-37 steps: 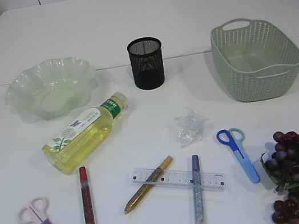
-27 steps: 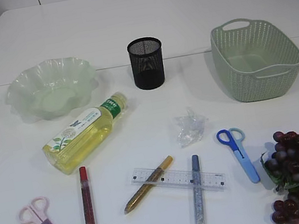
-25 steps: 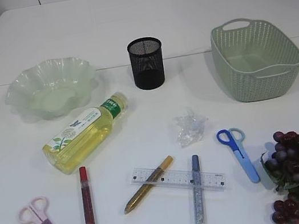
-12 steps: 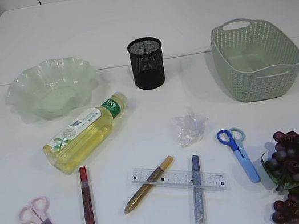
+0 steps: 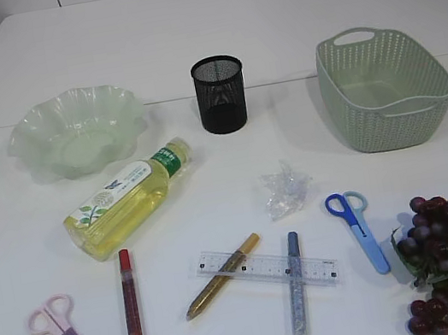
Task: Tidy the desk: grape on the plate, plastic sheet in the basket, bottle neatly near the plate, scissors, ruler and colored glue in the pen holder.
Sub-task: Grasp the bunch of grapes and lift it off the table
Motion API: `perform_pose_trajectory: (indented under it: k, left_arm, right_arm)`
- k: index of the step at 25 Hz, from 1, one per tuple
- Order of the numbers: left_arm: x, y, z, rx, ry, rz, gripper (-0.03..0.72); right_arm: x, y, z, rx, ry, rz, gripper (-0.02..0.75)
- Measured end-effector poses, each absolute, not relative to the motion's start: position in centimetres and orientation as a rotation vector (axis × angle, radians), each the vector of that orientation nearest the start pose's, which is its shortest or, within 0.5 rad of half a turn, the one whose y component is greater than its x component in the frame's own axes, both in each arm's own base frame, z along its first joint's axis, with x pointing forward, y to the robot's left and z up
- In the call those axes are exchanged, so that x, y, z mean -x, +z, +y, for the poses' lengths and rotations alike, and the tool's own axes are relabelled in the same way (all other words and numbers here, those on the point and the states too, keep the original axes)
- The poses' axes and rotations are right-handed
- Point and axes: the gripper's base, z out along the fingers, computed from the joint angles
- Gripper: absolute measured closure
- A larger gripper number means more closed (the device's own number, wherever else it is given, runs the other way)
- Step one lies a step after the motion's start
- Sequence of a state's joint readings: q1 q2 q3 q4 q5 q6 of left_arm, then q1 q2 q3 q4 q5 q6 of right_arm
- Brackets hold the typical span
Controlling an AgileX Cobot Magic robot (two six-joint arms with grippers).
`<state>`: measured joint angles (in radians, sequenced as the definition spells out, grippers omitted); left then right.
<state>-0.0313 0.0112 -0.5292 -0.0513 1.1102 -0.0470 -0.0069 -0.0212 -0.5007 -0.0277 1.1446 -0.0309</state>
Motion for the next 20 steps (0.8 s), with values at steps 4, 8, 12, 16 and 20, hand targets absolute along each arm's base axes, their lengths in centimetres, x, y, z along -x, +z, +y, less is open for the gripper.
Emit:
perform_pose_trajectory:
  k: [4,8,12,16,20]
  left_arm:
    - [0.9,28.2,-0.4,0.012,-0.110,2.075,0.192]
    - [0.8,28.4,-0.6,0.011,-0.143,2.049,0.205]
    - [0.2,29.0,-0.9,0.012,-0.184,2.031,0.209]
    - [-1.8,30.2,-1.1,0.026,-0.213,2.039,0.209]
    - [-4.6,30.8,-1.1,0.042,-0.214,2.115,0.210]
  right_arm:
    - [1.2,27.1,-0.1,0.022,-0.038,2.104,0.207]
    - [1.3,28.4,0.3,-0.049,0.062,2.014,0.207]
    - [0.4,29.0,0.4,-0.079,0.093,2.060,0.207]
    - [-2.5,29.1,0.4,-0.092,0.102,2.227,0.207]
    - [-5.8,29.4,0.6,-0.112,0.135,2.410,0.207]
